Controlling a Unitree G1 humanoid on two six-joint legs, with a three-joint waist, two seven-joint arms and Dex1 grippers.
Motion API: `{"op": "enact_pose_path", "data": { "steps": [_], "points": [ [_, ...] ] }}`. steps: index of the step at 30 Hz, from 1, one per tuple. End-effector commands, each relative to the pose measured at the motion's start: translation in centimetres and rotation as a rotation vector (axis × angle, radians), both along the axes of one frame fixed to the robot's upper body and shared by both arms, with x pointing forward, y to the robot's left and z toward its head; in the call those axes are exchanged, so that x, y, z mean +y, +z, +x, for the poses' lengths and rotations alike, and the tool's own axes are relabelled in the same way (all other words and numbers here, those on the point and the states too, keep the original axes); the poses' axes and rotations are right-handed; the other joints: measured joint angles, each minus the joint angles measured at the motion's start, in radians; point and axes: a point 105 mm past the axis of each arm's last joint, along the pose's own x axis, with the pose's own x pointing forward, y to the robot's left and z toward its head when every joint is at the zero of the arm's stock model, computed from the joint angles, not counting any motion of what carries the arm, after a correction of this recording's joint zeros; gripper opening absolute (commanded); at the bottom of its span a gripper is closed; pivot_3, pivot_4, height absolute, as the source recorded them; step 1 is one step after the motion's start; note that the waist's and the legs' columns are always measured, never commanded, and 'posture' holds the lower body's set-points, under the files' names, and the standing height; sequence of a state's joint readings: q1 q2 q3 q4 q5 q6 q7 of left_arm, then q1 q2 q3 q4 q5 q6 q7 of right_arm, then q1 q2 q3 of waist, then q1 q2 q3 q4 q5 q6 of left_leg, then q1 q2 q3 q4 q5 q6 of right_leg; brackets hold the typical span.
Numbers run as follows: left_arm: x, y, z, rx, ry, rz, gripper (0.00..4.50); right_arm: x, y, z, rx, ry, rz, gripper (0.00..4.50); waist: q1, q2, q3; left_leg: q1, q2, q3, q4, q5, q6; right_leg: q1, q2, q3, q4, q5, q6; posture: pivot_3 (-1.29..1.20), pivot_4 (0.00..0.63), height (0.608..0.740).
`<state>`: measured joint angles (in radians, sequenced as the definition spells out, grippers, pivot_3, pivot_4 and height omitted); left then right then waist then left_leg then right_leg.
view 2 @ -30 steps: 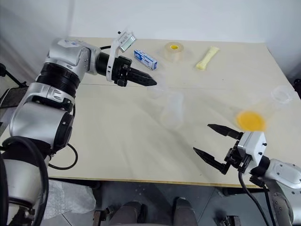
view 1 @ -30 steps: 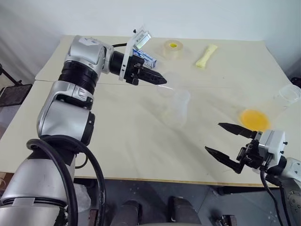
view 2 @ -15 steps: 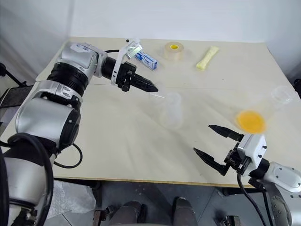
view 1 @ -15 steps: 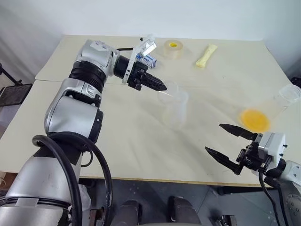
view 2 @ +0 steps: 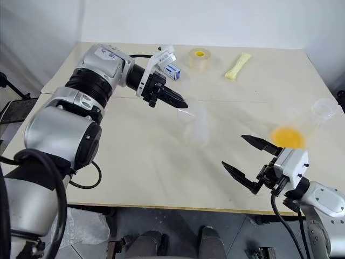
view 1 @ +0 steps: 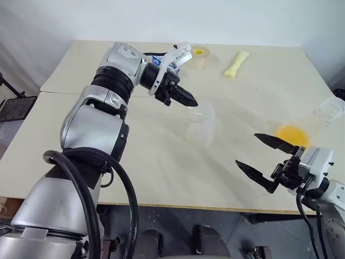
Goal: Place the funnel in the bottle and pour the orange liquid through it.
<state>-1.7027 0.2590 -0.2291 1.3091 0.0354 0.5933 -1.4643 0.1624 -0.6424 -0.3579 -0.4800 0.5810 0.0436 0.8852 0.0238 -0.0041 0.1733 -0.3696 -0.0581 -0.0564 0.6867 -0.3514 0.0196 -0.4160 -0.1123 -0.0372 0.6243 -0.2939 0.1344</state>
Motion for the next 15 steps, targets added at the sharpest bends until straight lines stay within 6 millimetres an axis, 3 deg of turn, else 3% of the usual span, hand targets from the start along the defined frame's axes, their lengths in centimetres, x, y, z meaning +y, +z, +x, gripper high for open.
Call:
{"op": "enact_pose_path", "data": {
  "steps": [1,7,10,15],
  "points": [
    [-0.63,1.78,-0.06,-0.072,-0.005,-0.002,0.02,-0.24,1.10,-0.10,-0.055,-0.015,0.016,4.50,0.000,0.000,0.000,0.000,0.000,0.000,0.000,0.000,0.000,0.000,0.000,0.000,0.000,0.000,0.000,0.00,0.150,0.740],
    [-0.86,1.50,0.30,-0.072,0.036,0.014,0.02,-0.05,1.16,0.09,-0.060,-0.018,0.019,4.50,0.000,0.000,0.000,0.000,0.000,0.000,0.000,0.000,0.000,0.000,0.000,0.000,0.001,0.000,0.000,0.00,0.150,0.740],
    [-1.10,1.43,0.44,-0.067,0.054,0.002,0.65,-0.03,1.21,0.10,-0.063,-0.021,0.021,4.50,0.000,0.000,0.000,0.000,0.000,0.000,0.000,0.000,0.000,0.000,0.000,0.000,0.001,0.000,0.000,0.00,0.150,0.740],
    [-1.56,1.98,0.43,-0.076,0.056,-0.038,2.22,-0.12,1.26,0.11,-0.064,-0.029,0.017,4.50,0.000,0.000,0.000,0.000,0.000,0.000,0.000,0.000,0.000,-0.001,0.000,0.000,0.002,0.000,0.000,0.00,0.150,0.740]
  ]
}}
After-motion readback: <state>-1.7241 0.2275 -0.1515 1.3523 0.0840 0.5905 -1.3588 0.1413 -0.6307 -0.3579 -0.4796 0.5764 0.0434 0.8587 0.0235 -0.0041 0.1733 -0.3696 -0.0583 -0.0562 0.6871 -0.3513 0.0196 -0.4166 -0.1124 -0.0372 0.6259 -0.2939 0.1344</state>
